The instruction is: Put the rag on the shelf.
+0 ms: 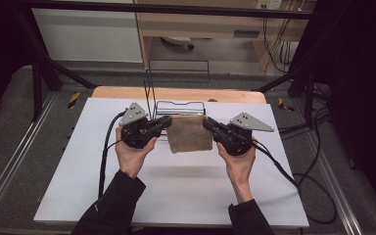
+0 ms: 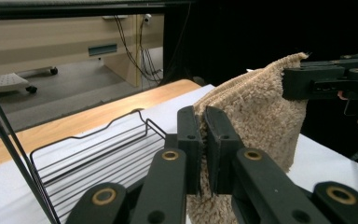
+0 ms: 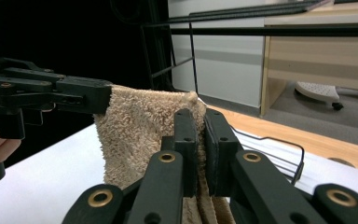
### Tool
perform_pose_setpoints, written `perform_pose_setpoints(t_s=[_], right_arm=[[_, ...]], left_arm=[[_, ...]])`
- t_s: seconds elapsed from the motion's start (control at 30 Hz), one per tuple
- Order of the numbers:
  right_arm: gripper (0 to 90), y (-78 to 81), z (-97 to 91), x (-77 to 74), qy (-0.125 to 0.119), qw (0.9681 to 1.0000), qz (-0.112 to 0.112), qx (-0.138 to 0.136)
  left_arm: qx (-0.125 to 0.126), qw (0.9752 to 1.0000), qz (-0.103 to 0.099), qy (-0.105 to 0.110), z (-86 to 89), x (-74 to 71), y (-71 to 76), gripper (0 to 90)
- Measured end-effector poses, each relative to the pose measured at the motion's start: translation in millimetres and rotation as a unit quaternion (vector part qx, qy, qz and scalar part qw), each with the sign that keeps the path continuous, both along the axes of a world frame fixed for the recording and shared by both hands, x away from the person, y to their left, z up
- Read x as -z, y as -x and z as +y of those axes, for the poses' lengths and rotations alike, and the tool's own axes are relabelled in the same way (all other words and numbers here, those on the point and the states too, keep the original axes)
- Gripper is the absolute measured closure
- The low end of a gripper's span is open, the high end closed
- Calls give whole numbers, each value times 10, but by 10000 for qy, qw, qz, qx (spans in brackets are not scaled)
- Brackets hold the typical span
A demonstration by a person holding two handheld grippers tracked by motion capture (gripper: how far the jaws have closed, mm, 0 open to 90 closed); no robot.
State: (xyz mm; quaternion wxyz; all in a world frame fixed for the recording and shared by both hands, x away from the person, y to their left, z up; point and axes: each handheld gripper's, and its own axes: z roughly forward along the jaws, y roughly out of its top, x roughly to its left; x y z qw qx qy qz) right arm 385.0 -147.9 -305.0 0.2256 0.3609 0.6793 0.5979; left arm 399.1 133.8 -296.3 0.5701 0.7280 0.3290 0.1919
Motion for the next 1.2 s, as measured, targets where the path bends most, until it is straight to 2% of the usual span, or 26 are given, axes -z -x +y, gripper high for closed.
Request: perform_pose_setpoints(t_s=[0.47, 0.6, 1.2], right_arm=[[852, -102, 99, -207, -7, 9997, -234, 64], [852, -127, 135, -276, -8, 9994, -330, 76], [852, -200, 214, -556, -95, 9977, -656, 158]], left_arm=[[-136, 9996, -196, 168, 66, -171, -88, 850], [-175, 9991, -285, 271, 102, -237, -121, 850], [-271, 9968, -602, 446, 146, -504, -185, 851]])
